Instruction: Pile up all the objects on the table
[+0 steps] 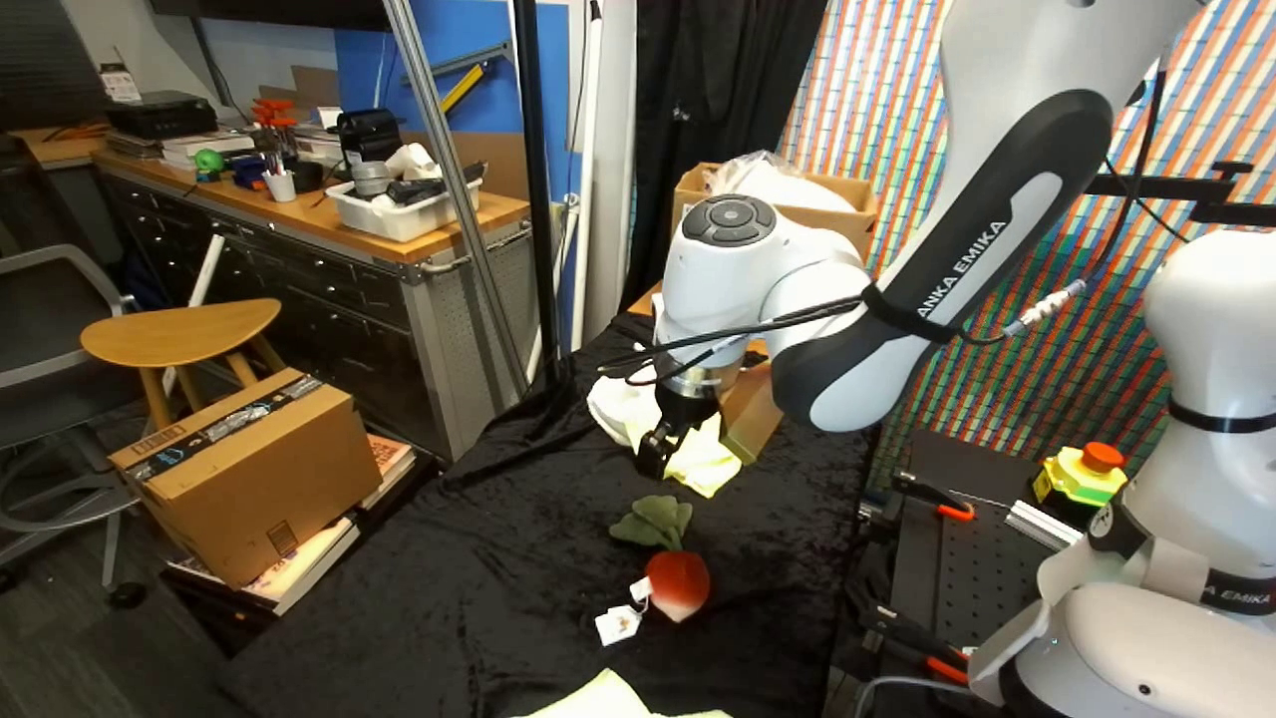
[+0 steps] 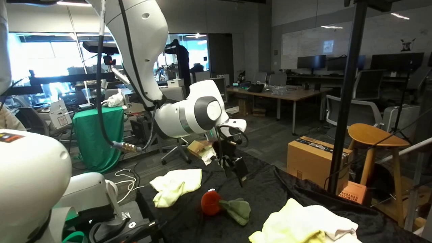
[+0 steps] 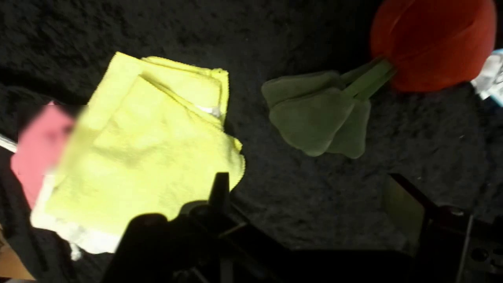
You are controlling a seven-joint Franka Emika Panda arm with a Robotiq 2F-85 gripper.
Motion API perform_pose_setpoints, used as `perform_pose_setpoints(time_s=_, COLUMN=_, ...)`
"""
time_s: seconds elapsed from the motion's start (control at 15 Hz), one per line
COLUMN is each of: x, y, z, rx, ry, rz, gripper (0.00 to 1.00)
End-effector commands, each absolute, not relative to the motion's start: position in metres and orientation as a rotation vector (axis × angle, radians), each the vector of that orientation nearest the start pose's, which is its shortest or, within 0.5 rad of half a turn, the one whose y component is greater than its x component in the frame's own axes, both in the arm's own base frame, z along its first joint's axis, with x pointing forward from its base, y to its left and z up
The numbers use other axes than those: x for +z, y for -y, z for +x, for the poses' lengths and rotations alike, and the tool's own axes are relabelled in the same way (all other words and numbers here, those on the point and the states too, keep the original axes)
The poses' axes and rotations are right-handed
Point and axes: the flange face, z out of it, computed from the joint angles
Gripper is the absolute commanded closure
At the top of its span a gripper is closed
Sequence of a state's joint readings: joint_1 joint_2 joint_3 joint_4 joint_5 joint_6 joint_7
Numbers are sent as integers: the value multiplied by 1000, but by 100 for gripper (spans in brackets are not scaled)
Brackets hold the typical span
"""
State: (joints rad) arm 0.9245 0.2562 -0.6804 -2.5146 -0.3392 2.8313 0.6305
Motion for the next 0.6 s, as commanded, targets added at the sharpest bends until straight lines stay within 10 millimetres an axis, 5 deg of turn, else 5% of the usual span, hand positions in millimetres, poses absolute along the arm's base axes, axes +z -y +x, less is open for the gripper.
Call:
perform_pose_setpoints(time_s=0.0, x=216, y=-142, z=457, rx=-232, ry=227, rz=-3281, gripper=0)
perform_pose_setpoints(time_s=0.53, x=155, y=-170, z=497, rx=46, ry=401, rz=-3257, gripper=0)
